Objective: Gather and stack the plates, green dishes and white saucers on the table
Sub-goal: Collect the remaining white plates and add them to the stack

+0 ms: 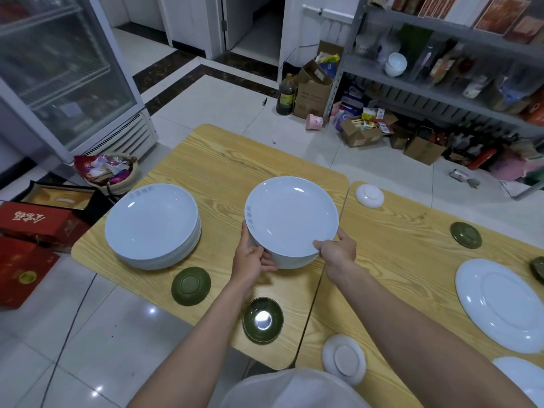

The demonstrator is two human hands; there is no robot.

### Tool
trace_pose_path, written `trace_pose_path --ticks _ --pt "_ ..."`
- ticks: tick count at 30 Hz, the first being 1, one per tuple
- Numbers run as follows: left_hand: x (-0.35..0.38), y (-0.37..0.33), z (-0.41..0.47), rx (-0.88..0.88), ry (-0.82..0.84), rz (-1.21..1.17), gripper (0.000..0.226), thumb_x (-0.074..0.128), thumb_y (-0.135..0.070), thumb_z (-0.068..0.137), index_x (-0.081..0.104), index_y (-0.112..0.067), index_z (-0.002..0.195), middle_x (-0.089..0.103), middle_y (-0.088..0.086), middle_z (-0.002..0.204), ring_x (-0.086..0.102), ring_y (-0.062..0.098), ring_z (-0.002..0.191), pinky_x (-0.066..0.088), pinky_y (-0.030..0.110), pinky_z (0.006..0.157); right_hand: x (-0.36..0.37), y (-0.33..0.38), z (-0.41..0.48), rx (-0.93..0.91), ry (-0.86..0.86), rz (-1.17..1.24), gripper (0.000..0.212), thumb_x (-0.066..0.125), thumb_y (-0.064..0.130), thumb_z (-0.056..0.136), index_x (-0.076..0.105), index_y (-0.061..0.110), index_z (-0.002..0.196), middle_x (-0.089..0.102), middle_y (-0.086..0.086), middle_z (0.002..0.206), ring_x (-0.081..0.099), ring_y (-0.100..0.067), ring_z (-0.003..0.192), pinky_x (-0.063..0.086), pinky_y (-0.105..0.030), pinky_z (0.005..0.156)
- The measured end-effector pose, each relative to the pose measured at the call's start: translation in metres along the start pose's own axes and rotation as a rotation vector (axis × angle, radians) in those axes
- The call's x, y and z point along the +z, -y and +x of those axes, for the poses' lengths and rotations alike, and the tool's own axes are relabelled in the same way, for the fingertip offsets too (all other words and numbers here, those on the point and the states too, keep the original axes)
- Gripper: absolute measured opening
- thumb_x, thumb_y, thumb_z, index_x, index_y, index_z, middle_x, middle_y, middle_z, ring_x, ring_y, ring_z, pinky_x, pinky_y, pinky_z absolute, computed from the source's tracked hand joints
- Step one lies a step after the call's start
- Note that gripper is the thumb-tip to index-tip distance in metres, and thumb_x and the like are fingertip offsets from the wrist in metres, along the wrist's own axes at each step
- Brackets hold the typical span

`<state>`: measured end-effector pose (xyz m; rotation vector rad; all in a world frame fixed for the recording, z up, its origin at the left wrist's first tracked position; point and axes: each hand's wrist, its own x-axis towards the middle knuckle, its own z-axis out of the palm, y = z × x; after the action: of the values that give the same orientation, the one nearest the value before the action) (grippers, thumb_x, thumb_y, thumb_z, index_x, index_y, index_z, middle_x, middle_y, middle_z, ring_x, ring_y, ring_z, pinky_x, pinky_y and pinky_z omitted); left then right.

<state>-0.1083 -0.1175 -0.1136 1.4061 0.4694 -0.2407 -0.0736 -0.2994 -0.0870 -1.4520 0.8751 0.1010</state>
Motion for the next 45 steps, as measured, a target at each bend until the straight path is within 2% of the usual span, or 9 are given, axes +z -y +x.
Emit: trace_pose_path --ticks 5,10,12,14,16,19,24,27,45 --pt "-0.003 -0.003 -0.001 -0.008 -0.002 0.018 0.077 0.047 -0.004 0.101 0.011 -0.046 0.154 0.065 0.030 0.094 0.068 0.030 0.079 0.062 0.039 0.069 -0.001 0.002 -0.003 0.003 0.043 -0.016 0.079 0.072 -0.010 0.080 0.046 0.023 0.147 0.059 0.001 0.121 0.058 -0.018 0.104 0.053 -0.035 0.097" --pt "-0.004 -0.009 -0.005 0.061 -0.117 0.125 0.064 0.052 -0.004 0.096 0.041 -0.042 0.146 0.058 0.005 0.072 0.063 0.014 0.070 0.062 0.036 0.070 -0.014 0.006 -0.012 0.002 0.184 -0.030 0.069 0.071 0.004 0.087 0.045 0.026 0.147 0.065 0.001 0.120 0.065 -0.013 0.094 0.054 -0.025 0.064" --pt "-0.002 -0.013 -0.008 0.164 -0.217 0.293 0.036 0.051 -0.010 0.096 0.065 -0.029 0.122 0.051 0.000 0.067 0.055 0.013 0.067 0.055 0.034 0.070 -0.020 0.006 -0.014 0.006 0.207 -0.047 0.066 0.071 0.009 0.089 0.045 0.022 0.148 0.067 -0.001 0.119 0.066 -0.014 0.096 0.056 -0.029 0.070" --pt "0.002 -0.016 -0.014 0.260 -0.283 0.514 0.025 0.048 -0.016 0.098 0.069 -0.020 0.111 0.062 -0.004 0.083 0.057 0.014 0.086 0.048 0.034 0.076 -0.026 0.004 -0.016 0.012 0.211 -0.072 0.069 0.072 0.011 0.089 0.041 0.016 0.150 0.069 0.000 0.111 0.066 -0.015 0.099 0.057 -0.037 0.083" --pt "0.009 -0.021 -0.019 0.374 -0.266 0.725 0.029 0.049 -0.019 0.099 0.067 -0.020 0.122 0.065 -0.006 0.105 0.051 0.013 0.109 0.042 0.028 0.083 -0.035 0.001 -0.019 -0.005 0.220 -0.104 0.073 0.073 0.015 0.088 0.037 0.014 0.152 0.068 0.003 0.109 0.064 -0.016 0.106 0.055 -0.040 0.092" --pt "0.023 -0.030 -0.023 0.577 -0.048 1.011 0.037 0.054 -0.023 0.097 0.061 -0.018 0.133 0.063 -0.001 0.127 0.044 0.019 0.125 0.038 0.031 0.099 -0.053 0.004 -0.030 -0.128 0.268 -0.296 0.074 0.075 0.026 0.088 0.038 0.017 0.152 0.058 -0.001 0.136 0.055 -0.019 0.123 0.047 -0.038 0.102" --pt "0.067 -0.028 -0.040 0.641 0.293 1.405 0.058 0.045 -0.041 0.100 0.029 -0.028 0.154 0.017 0.001 0.164 0.010 0.025 0.151 0.006 0.043 0.122 -0.111 -0.002 -0.047 -0.587 0.102 -1.351 0.075 0.056 0.042 0.098 0.017 0.020 0.158 0.022 -0.008 0.163 0.019 -0.028 0.150 0.021 -0.050 0.119" --pt "0.102 -0.024 -0.056 0.731 0.364 1.552 0.063 0.042 -0.046 0.099 0.018 -0.031 0.156 0.008 0.002 0.166 0.003 0.027 0.152 0.003 0.049 0.122 -0.154 -0.003 -0.054 -0.583 -0.025 -1.601 0.076 0.046 0.048 0.100 0.006 0.022 0.159 0.009 -0.010 0.165 0.008 -0.031 0.152 0.013 -0.058 0.118" --pt "0.340 0.039 -0.243 0.956 0.396 1.544 0.068 0.041 -0.049 0.099 0.011 -0.031 0.157 0.008 0.004 0.166 0.001 0.029 0.152 0.002 0.050 0.121 -0.453 -0.014 -0.115 -0.470 -0.279 -1.676 0.078 0.040 0.050 0.102 -0.008 0.025 0.158 -0.004 -0.015 0.165 -0.002 -0.036 0.152 0.016 -0.063 0.115"
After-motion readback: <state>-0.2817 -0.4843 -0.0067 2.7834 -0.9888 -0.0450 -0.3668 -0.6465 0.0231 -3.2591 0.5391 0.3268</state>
